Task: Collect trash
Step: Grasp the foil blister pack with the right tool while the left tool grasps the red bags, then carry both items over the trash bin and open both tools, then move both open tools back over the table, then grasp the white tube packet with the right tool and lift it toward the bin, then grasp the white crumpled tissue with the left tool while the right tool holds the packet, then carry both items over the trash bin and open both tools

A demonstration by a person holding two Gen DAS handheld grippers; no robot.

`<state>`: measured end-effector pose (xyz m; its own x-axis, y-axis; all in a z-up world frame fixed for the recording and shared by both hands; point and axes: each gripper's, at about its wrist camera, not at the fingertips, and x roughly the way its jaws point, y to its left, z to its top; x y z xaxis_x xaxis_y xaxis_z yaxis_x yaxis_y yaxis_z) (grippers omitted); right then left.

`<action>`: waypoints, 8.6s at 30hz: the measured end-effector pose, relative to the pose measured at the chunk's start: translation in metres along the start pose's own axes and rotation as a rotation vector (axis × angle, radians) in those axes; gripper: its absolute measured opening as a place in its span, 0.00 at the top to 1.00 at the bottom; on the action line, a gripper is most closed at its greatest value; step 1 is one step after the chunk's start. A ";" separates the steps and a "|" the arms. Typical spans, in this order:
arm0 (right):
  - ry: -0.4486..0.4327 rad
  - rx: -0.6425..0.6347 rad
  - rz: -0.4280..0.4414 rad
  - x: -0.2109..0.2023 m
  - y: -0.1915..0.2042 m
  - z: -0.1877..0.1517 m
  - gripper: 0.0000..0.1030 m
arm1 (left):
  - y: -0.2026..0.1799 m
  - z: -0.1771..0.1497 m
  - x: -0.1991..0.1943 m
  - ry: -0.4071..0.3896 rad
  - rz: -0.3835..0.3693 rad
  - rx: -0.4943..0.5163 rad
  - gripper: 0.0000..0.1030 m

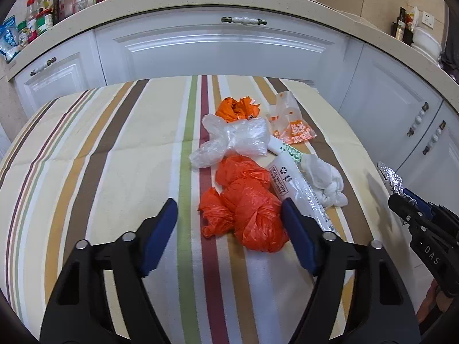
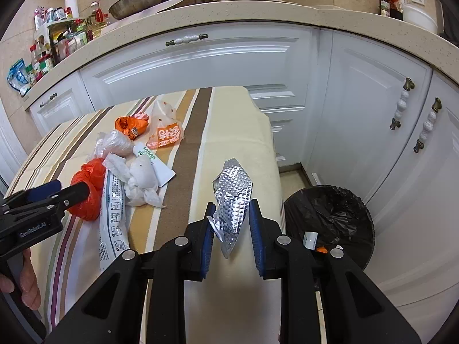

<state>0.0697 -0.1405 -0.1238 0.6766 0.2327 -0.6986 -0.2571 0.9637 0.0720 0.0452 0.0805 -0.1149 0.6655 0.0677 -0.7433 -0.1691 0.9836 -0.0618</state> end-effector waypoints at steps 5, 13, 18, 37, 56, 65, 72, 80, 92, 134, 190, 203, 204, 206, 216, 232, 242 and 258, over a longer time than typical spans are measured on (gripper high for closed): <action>-0.018 0.008 -0.004 -0.005 -0.005 -0.002 0.76 | -0.008 -0.003 -0.006 -0.021 -0.034 0.045 0.72; -0.056 0.018 -0.017 -0.018 -0.009 -0.007 0.76 | -0.007 -0.008 -0.016 -0.035 -0.035 0.062 0.76; -0.086 0.032 -0.036 -0.027 -0.013 -0.010 0.76 | -0.004 -0.011 -0.031 -0.056 -0.023 0.070 0.77; -0.178 0.077 -0.224 -0.057 -0.071 -0.020 0.76 | -0.094 0.010 -0.064 -0.199 -0.083 0.243 0.77; -0.186 0.131 -0.312 -0.040 -0.151 -0.026 0.76 | -0.253 0.010 0.001 -0.141 -0.180 0.440 0.77; -0.184 0.170 -0.309 -0.024 -0.176 -0.020 0.76 | -0.284 0.014 0.030 -0.110 -0.170 0.458 0.77; -0.171 0.205 -0.286 -0.004 -0.194 -0.019 0.76 | -0.302 0.019 0.056 -0.056 -0.175 0.481 0.75; -0.165 0.222 -0.298 0.006 -0.202 -0.020 0.62 | -0.301 0.027 0.059 -0.076 -0.154 0.464 0.61; -0.183 0.220 -0.274 -0.023 -0.176 -0.016 0.57 | -0.255 0.034 0.021 -0.106 -0.163 0.395 0.53; -0.048 -0.146 0.110 -0.015 0.094 -0.009 0.49 | 0.082 -0.015 -0.053 -0.064 0.183 -0.029 0.52; -0.094 0.061 -0.095 -0.031 -0.065 -0.017 0.62 | -0.085 0.017 0.015 -0.031 0.039 0.119 0.38; -0.082 0.105 -0.085 -0.018 -0.090 -0.022 0.62 | -0.093 0.016 0.025 -0.031 0.027 0.185 0.82; -0.082 0.106 -0.085 -0.018 -0.090 -0.022 0.62 | -0.094 0.016 0.022 -0.039 0.025 0.193 0.84; -0.084 0.107 -0.086 -0.019 -0.092 -0.022 0.62 | -0.097 0.015 0.015 -0.058 0.028 0.212 0.84; -0.113 0.130 -0.121 -0.029 -0.105 -0.021 0.62 | -0.123 0.019 -0.026 -0.124 -0.044 0.266 0.85; -0.154 0.218 -0.243 -0.047 -0.161 -0.028 0.62 | -0.230 0.019 -0.013 -0.150 -0.192 0.386 0.85; -0.161 0.242 -0.271 -0.036 -0.186 -0.029 0.62 | -0.280 0.018 0.020 -0.120 -0.157 0.427 0.84; -0.136 0.263 -0.287 0.004 -0.213 -0.029 0.51 | -0.306 0.025 0.075 -0.018 -0.082 0.434 0.49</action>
<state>0.1074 -0.3482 -0.1626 0.7845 -0.0520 -0.6180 0.1287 0.9884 0.0801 0.1650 -0.2114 -0.1346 0.6771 -0.0145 -0.7358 0.2036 0.9645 0.1684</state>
